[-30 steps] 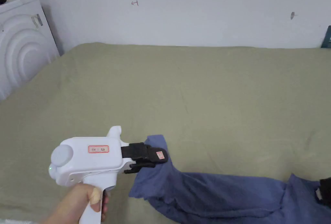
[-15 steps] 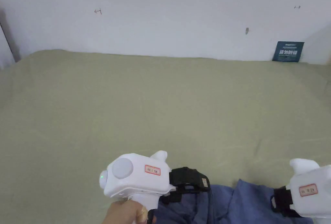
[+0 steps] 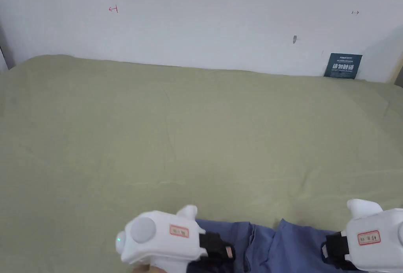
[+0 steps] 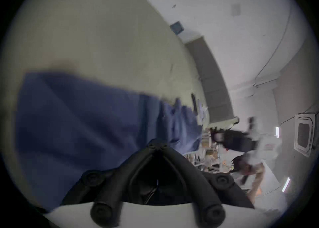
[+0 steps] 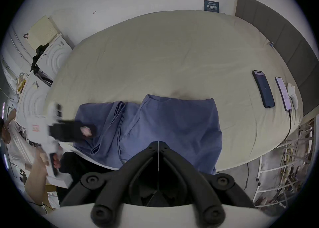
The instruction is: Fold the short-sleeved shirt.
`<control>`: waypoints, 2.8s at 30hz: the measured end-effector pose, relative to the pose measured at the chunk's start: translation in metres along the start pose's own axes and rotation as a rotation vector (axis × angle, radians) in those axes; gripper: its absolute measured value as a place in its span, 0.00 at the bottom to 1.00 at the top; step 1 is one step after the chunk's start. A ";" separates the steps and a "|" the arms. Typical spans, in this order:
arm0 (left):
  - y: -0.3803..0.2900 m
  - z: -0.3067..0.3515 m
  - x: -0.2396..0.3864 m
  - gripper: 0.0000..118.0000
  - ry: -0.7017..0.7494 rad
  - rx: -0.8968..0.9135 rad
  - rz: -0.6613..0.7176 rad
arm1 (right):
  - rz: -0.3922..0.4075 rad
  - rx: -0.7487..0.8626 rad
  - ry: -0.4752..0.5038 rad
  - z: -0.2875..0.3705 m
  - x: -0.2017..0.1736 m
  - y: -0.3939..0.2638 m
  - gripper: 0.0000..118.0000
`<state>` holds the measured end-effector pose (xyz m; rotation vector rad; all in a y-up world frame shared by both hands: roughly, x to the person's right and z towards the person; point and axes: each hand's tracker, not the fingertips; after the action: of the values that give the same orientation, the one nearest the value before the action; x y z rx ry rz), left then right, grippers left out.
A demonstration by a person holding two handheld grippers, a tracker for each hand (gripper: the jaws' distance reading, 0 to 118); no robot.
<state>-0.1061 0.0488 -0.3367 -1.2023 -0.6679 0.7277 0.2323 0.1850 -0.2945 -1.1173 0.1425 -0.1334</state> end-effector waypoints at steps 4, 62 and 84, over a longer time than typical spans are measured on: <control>-0.030 -0.040 -0.022 0.01 -0.176 -0.013 0.114 | -0.001 0.005 0.002 0.005 -0.001 -0.001 0.00; -0.021 0.326 0.003 0.08 0.303 0.512 0.078 | 0.125 -0.082 0.020 -0.041 -0.057 0.022 0.00; 0.036 0.139 0.039 0.88 0.027 0.168 -0.026 | 0.082 -0.089 -0.024 -0.040 -0.039 0.016 0.00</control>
<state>-0.1970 0.1667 -0.3370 -1.0457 -0.5868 0.7304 0.1870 0.1638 -0.3243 -1.2000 0.1735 -0.0410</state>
